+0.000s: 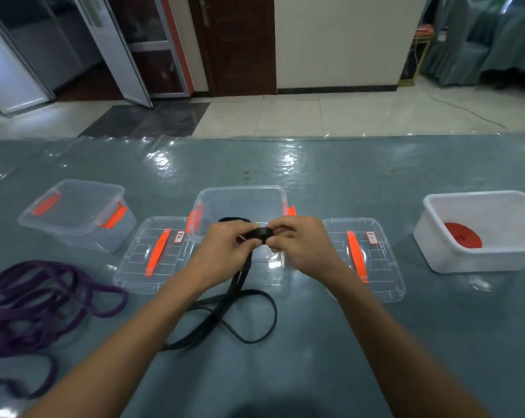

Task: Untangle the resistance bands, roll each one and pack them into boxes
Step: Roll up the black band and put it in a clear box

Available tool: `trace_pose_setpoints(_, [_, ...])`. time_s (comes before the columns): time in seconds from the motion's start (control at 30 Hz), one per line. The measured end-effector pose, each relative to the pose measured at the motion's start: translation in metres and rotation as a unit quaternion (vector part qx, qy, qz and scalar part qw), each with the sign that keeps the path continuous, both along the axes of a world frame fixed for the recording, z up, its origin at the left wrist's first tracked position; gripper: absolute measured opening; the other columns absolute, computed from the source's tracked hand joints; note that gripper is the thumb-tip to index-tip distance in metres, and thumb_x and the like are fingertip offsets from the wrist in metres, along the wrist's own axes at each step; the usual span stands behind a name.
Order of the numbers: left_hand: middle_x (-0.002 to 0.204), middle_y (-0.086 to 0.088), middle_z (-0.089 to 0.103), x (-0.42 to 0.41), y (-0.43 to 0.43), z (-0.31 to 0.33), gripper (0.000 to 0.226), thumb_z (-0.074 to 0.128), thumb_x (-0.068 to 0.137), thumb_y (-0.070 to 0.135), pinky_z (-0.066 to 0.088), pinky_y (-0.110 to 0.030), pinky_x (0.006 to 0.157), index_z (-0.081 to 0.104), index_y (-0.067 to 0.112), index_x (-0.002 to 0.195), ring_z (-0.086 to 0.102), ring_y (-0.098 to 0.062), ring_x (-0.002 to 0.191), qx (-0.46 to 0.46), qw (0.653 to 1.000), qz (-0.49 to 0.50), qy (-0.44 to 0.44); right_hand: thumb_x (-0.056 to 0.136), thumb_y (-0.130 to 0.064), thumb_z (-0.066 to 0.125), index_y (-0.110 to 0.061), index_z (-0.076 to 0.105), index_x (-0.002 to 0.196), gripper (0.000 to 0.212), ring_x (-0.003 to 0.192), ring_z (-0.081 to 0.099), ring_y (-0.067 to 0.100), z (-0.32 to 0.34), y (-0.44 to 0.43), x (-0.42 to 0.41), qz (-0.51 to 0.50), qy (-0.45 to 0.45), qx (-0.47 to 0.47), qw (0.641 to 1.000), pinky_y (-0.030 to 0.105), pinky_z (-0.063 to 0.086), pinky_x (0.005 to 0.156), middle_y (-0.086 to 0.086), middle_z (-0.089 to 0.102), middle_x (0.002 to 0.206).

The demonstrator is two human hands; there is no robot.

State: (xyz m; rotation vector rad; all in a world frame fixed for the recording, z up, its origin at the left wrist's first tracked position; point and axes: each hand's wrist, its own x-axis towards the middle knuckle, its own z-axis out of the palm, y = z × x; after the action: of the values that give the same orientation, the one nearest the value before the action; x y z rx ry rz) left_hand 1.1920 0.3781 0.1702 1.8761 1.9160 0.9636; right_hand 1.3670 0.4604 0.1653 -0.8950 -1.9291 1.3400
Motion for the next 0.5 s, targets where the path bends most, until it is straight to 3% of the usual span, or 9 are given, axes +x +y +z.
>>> trace_pose_setpoints(0.07, [0.093,0.001,0.077,0.006,-0.004,0.007,0.017,0.073,0.088,0.013,0.056,-0.028,0.087,0.077,0.014,0.105,0.072,-0.017,0.091,0.003,0.983,0.045,-0.178,0.084,0.007,0.07,-0.004,0.074,0.098,0.018,0.077,0.074,0.025,-0.001,-0.004,0.003,-0.019,0.107,-0.121,0.987,0.028,0.059,0.075,0.016,0.075,0.085])
trace_pose_setpoints(0.13, [0.096,-0.003,0.078,0.012,-0.007,0.01,0.02,0.073,0.087,0.004,0.056,-0.026,0.086,0.077,0.011,0.104,0.074,-0.019,0.095,0.01,0.952,0.064,-0.298,0.088,0.009,0.066,0.0,0.071,0.103,0.019,0.083,0.074,0.029,-0.005,-0.01,0.0,-0.024,0.186,-0.217,0.958,0.031,0.06,0.079,0.021,0.075,0.093])
trace_pose_setpoints(0.23, [0.096,0.0,0.078,0.017,-0.009,0.009,0.023,0.07,0.085,-0.005,0.054,-0.02,0.082,0.076,0.011,0.101,0.073,-0.012,0.092,0.02,0.924,0.075,-0.374,0.091,0.009,0.061,0.007,0.065,0.113,0.023,0.092,0.073,0.029,-0.014,-0.025,-0.011,-0.016,0.274,-0.335,0.901,0.03,0.059,0.083,0.025,0.072,0.106])
trace_pose_setpoints(0.3, [0.092,0.001,0.078,0.015,-0.013,0.007,0.024,0.069,0.086,-0.007,0.054,-0.019,0.08,0.076,0.012,0.097,0.072,-0.009,0.088,0.015,0.928,0.076,-0.364,0.09,0.009,0.062,0.01,0.061,0.118,0.028,0.097,0.072,0.032,-0.021,-0.032,-0.015,-0.016,0.287,-0.376,0.881,0.031,0.059,0.084,0.026,0.071,0.109])
trace_pose_setpoints(0.37, [0.089,-0.003,0.077,0.007,-0.017,0.003,0.02,0.07,0.087,-0.003,0.054,-0.022,0.079,0.077,0.014,0.096,0.071,-0.011,0.084,0.002,0.962,0.067,-0.266,0.087,0.007,0.067,0.004,0.067,0.114,0.027,0.093,0.074,0.03,-0.025,-0.032,-0.013,-0.025,0.218,-0.309,0.926,0.031,0.06,0.08,0.021,0.074,0.101])
trace_pose_setpoints(0.43, [0.086,-0.003,0.073,-0.001,-0.021,0.0,0.017,0.073,0.087,0.003,0.05,-0.019,0.075,0.077,0.016,0.096,0.066,-0.005,0.078,-0.012,0.987,0.05,-0.15,0.083,-0.001,0.075,-0.006,0.073,0.111,0.028,0.08,0.074,0.015,-0.025,-0.028,-0.008,-0.039,0.088,-0.14,0.985,0.025,0.058,0.074,0.005,0.076,0.09])
trace_pose_setpoints(0.5, [0.087,0.001,0.071,-0.003,-0.022,0.001,0.017,0.075,0.086,0.006,0.049,-0.017,0.075,0.077,0.017,0.098,0.065,-0.006,0.08,-0.001,0.997,0.032,-0.064,0.081,-0.007,0.078,-0.013,0.074,0.112,0.032,0.069,0.069,0.003,-0.02,-0.025,-0.005,-0.027,0.003,0.0,1.0,0.017,0.054,0.067,-0.011,0.072,0.083])
